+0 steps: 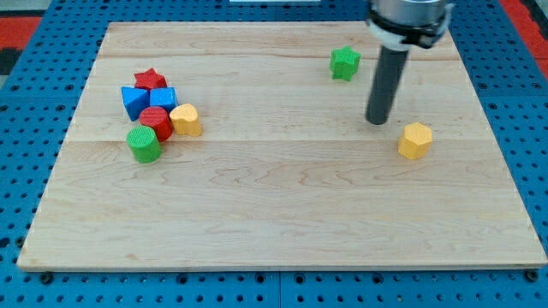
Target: Put the hexagon towards the bottom right side
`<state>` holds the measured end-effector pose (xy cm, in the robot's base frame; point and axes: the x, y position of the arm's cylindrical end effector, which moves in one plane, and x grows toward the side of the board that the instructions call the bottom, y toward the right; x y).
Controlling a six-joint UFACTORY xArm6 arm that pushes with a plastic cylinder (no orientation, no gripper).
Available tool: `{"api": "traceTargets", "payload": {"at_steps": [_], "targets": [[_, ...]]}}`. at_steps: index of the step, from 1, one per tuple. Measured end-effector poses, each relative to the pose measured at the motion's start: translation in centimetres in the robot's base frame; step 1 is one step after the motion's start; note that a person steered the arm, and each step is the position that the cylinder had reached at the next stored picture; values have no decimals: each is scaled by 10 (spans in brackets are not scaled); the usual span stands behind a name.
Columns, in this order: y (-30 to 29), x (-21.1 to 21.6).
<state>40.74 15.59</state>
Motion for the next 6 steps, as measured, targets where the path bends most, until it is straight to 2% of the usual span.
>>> {"api": "traceTargets", "payload": {"at_steps": [1, 5, 6], "targets": [[22, 0], [26, 63], [20, 68]]}}
